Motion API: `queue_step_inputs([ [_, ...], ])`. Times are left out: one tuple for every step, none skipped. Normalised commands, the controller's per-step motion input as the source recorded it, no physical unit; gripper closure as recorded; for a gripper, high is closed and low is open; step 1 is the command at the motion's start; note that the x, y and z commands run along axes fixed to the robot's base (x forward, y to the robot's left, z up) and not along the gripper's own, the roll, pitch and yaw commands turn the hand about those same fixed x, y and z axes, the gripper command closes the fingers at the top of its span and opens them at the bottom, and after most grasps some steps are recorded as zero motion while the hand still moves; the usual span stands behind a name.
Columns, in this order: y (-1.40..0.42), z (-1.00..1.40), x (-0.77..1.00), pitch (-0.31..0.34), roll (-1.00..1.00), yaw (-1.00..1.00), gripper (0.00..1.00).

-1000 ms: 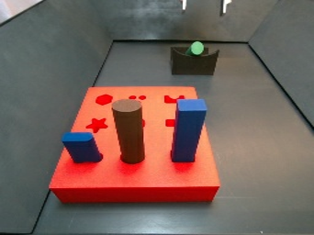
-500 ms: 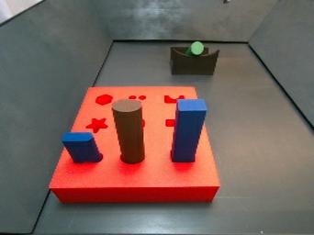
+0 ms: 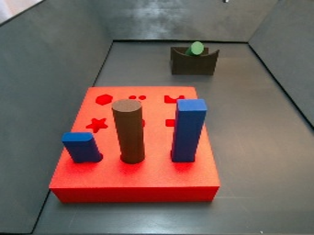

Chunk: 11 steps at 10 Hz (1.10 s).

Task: Pick up the round object. Move up. Place the round object on the fixture. Regrasp the round object. Move to above the board. Insert the round object.
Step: Regrasp the round object.

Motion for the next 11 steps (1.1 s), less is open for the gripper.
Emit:
queue_step_inputs([
  [-0.02, 0.01, -0.03, -0.016, 1.0, 0.02, 0.0],
  [-0.02, 0.0, -0.03, -0.019, 1.0, 0.02, 0.0],
  [-0.02, 0.01, -0.03, -0.025, 1.0, 0.02, 0.0],
  [-0.02, 0.0, -0.03, -0.026, 1.0, 0.02, 0.0],
  [-0.02, 0.01, -0.02, -0.025, 1.0, 0.02, 0.0],
  [-0.02, 0.01, -0.02, -0.022, 1.0, 0.02, 0.0],
  [-0.02, 0.01, -0.01, -0.016, 1.0, 0.02, 0.0],
  [-0.02, 0.0, 0.01, -0.011, 1.0, 0.02, 0.0],
  [-0.02, -0.01, 0.02, -0.003, 1.0, 0.03, 0.0],
  [-0.03, -0.01, 0.04, 0.009, 1.0, 0.03, 0.0],
  [-0.03, -0.01, 0.05, 0.021, 1.0, 0.03, 0.0],
])
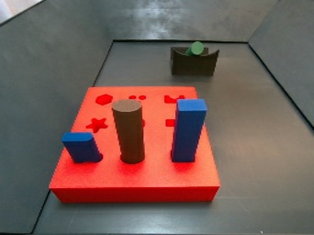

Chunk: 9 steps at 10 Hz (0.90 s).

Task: Pick up the round object. Move up. Place the round object on the fixture. Regrasp the round object. Move to above the board. Insert the round object.
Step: Regrasp the round object.

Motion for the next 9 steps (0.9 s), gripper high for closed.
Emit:
queue_step_inputs([
  [-0.03, -0.01, 0.06, 0.046, 1.0, 0.04, 0.0],
  [-0.03, -0.01, 0.07, 0.072, 1.0, 0.05, 0.0],
  [-0.04, -0.02, 0.09, 0.1, 1.0, 0.06, 0.0],
  [-0.04, -0.02, 0.09, 0.131, 0.93, 0.08, 0.0],
  [-0.04, -0.01, 0.1, 0.134, 0.68, 0.1, 0.0],
  [-0.04, -0.02, 0.1, 0.131, 0.56, 0.12, 0.0],
  [-0.04, -0.01, 0.09, 0.119, 0.33, 0.14, 0.0],
  [-0.03, -0.01, 0.09, 0.099, 0.22, 0.16, 0.0],
  [0.07, -1.0, 0.03, 0.076, 0.17, 0.27, 0.0],
])
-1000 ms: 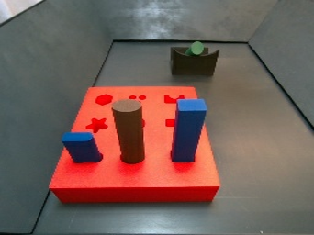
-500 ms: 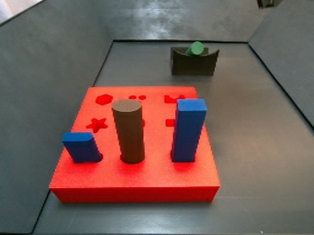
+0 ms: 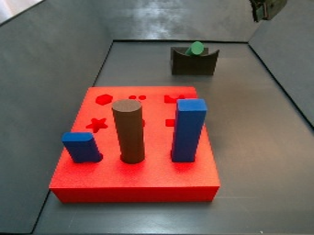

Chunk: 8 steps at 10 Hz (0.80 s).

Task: Pick up the round object. Move up. Place the round object on the fixture. Regrasp the round object. Move to above the board. Insert the round object.
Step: Regrasp the round object.

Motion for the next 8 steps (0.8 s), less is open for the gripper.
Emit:
queue_step_inputs([
  [0.08, -1.0, 0.03, 0.055, 0.16, 0.27, 0.0],
  [0.06, -1.0, 0.06, -0.017, 0.14, 0.23, 0.0],
  [0.06, -1.0, 0.06, -0.047, 0.13, 0.22, 0.0],
  [0.06, -1.0, 0.07, -0.086, 0.12, 0.18, 0.0],
  [0.05, -1.0, 0.08, -0.131, 0.11, 0.13, 0.0],
  [0.05, -1.0, 0.09, -0.148, 0.09, 0.09, 0.0],
  [0.04, -1.0, 0.1, -0.149, 0.08, 0.05, 0.0],
  [0.04, -1.0, 0.1, -0.139, 0.08, 0.0, 0.0],
])
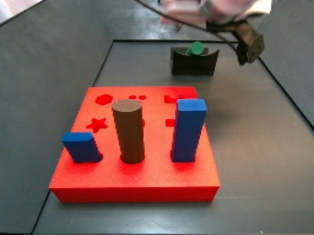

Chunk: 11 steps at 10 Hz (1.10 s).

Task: Pick up the round object. Move up. Place the round object on the fixture. Regrasp the round object. Move to above the board. Insert the round object.
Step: Regrasp the round object.

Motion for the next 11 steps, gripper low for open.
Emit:
queue_step_inputs([
  [0.03, -1.0, 0.11, -0.127, 0.08, -0.02, 0.0],
  [0.03, -0.96, 0.11, -0.111, 0.08, -0.04, 0.0],
  [0.01, -0.71, 0.09, -0.061, 0.07, -0.06, 0.0],
  [0.01, -0.61, 0.09, -0.046, 0.07, -0.07, 0.0],
  [0.0, -0.42, 0.07, -0.017, 0.07, -0.06, 0.0],
  [0.0, -0.24, 0.07, 0.008, 0.06, -0.04, 0.0],
  [0.0, -0.19, 0.02, 0.028, 0.05, -0.03, 0.0],
  [0.0, -0.18, 0.02, 0.025, 0.05, -0.02, 0.0],
  [0.0, -0.18, 0.02, 0.026, 0.05, -0.01, 0.0],
  [0.0, -0.18, 0.02, 0.026, 0.05, -0.01, 0.0],
  [0.0, -0.18, 0.02, 0.026, 0.05, 0.0, 0.0],
])
